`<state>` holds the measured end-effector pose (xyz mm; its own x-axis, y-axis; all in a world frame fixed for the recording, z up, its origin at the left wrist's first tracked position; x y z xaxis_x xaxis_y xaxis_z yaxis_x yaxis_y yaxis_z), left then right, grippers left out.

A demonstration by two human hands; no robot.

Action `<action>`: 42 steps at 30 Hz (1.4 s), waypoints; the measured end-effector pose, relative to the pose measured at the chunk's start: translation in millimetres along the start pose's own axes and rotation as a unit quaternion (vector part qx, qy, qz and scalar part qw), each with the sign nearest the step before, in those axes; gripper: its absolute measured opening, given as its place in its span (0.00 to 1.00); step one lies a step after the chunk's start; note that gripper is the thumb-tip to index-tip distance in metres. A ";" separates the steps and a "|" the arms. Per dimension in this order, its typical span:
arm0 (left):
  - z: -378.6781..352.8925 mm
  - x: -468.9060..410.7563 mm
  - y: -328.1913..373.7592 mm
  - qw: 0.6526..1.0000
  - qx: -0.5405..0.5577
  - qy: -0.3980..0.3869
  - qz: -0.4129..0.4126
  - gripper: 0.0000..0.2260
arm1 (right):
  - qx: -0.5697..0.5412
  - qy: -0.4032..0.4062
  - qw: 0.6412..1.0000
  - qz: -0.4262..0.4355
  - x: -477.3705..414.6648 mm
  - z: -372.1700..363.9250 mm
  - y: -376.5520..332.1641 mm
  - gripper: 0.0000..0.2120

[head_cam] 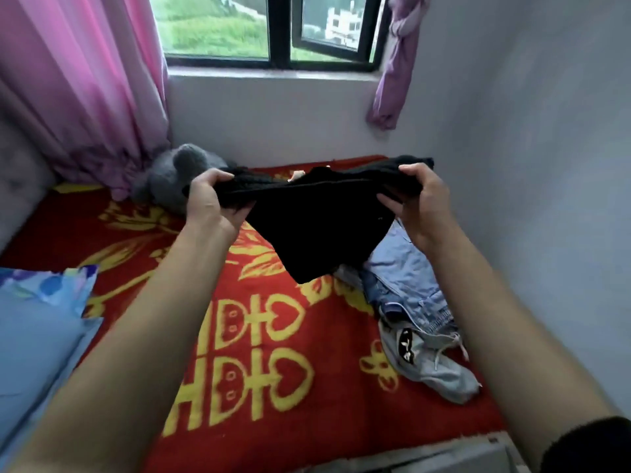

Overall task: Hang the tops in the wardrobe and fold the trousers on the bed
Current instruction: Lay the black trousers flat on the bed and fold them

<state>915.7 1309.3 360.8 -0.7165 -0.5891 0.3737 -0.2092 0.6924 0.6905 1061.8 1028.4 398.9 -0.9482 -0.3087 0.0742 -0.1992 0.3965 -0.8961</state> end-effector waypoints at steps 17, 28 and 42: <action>4.2 -12.7 20.4 0.986 -0.038 0.147 -0.070 0.11 | -0.026 0.000 0.992 -0.120 -17.0 -13.5 14.7 0.06; 81.6 -82.9 -80.2 0.945 -0.166 0.233 0.159 0.17 | 0.092 0.050 0.930 -0.352 -77.5 50.3 142.8 0.10; -219.0 -28.7 232.9 0.951 0.139 -0.148 -0.232 0.16 | -0.038 -0.132 0.981 0.139 -141.9 -132.7 -193.2 0.05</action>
<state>1033.3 1396.3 646.5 -0.6517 -0.7431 -0.1516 -0.6870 0.4938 0.5331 1202.1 1110.3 619.5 -0.8730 -0.3888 -0.2944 0.0311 0.5580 -0.8292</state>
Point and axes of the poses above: each hand's wrist, its own x-axis away from the middle knuckle, its own z-axis out of the back of the hand, y = z × x, the point moved 9 cm from there along -x, towards the middle knuckle
